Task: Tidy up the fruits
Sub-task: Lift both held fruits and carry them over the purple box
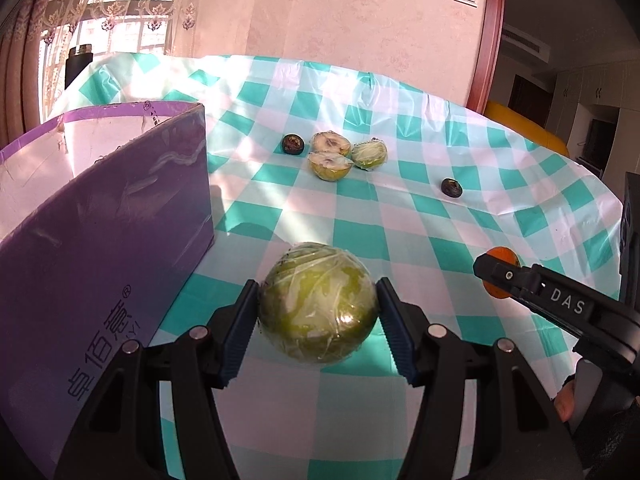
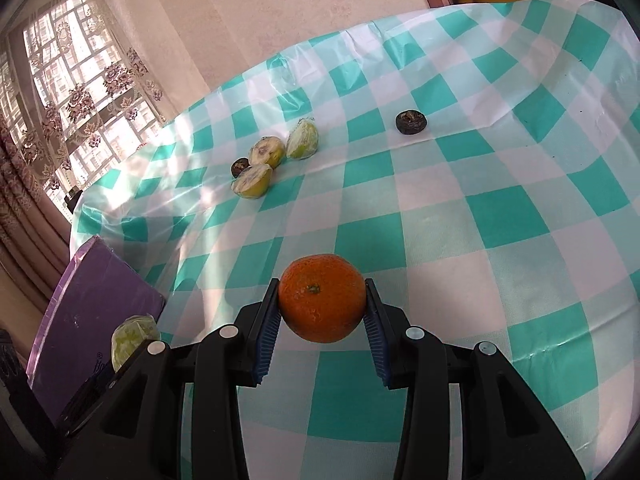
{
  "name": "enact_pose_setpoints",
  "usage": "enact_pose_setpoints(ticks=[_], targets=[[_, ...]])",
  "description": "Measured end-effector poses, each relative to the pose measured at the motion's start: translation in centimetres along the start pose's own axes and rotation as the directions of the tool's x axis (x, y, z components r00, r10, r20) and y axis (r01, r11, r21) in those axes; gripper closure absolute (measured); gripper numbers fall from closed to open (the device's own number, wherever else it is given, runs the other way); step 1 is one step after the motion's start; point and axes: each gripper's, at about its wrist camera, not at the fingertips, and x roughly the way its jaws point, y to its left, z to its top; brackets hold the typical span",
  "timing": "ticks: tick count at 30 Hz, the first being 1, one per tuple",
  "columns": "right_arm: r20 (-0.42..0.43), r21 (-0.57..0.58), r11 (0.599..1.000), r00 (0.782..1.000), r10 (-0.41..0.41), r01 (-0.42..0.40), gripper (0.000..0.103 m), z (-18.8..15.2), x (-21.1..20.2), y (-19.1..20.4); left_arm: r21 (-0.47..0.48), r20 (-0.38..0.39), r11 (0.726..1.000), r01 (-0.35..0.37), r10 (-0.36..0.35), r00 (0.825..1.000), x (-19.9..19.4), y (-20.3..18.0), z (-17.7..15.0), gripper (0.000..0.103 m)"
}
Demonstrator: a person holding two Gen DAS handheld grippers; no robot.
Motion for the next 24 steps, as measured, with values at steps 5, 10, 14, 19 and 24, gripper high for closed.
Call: enact_pose_setpoints(ticks=[5,10,14,19,24], targets=[[0.057,-0.033,0.999,0.998,-0.009,0.011,0.063,-1.2,-2.0,0.4,-0.004,0.035,1.000,-0.001,0.001,0.999,-0.7,0.0,-0.1,0.044],[0.093,-0.022,1.000,0.996,-0.007,0.009,0.063,-1.3,-2.8,0.2,0.003,0.123,1.000,-0.021,0.020,0.992,-2.7,-0.1,-0.5,0.044],[0.132,-0.039,0.999,0.991,0.000,0.006,0.063,-1.6,-3.5,0.7,0.016,0.223,0.999,-0.037,0.032,0.974,-5.6,-0.6,0.2,0.044],[0.195,-0.127,0.992,0.980,0.027,-0.002,0.063,-2.1,-4.8,2.7,0.033,0.348,0.998,-0.055,0.040,0.937,-10.2,-0.9,1.8,0.044],[0.202,-0.219,0.976,0.977,0.064,-0.018,0.063,-2.7,-5.5,5.2,0.008,0.382,0.998,-0.065,0.057,0.922,-13.9,0.2,3.0,0.044]])
